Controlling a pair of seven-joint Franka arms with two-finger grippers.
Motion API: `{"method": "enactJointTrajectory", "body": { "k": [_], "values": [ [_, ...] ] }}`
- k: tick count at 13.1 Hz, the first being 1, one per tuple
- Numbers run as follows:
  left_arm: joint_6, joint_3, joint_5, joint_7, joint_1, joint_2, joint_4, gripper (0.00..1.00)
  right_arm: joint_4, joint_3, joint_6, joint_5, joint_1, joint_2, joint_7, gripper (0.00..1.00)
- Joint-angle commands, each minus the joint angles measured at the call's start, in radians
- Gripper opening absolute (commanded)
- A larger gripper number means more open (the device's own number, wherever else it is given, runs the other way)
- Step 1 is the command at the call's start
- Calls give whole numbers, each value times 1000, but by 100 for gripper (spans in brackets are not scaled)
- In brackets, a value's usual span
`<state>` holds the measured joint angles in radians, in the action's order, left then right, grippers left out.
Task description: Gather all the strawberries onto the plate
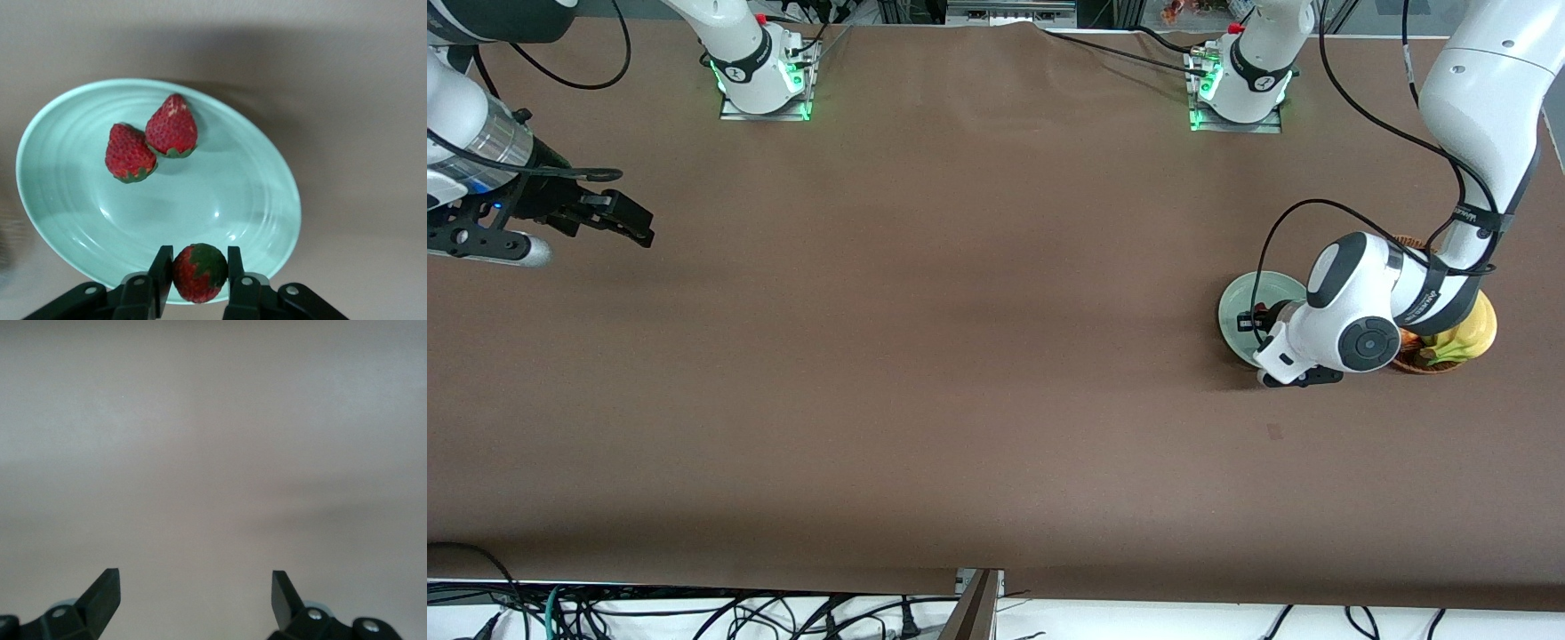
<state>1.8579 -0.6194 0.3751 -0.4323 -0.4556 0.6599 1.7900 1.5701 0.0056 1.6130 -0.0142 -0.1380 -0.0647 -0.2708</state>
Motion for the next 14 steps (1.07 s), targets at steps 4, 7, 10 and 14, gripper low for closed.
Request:
{"method": "enactJointTrajectory", "body": {
  "k": [4, 7, 10, 14],
  "values": [
    [-41, -22, 16, 78, -8, -95, -27, 100, -28, 2, -19, -12, -5, -10, -5, 100],
    [-97, -43, -17, 165, -12, -233, -81, 100, -28, 1, -19, -12, -3, -10, -5, 100],
    [-186, -46, -76, 268, -40, -302, -173, 100, -28, 1, -22, -12, -3, -10, -5, 100],
    [-198, 199, -261, 444, 135, -462, -210, 100, -28, 1, -21, -12, -3, -10, -5, 100]
  ]
}}
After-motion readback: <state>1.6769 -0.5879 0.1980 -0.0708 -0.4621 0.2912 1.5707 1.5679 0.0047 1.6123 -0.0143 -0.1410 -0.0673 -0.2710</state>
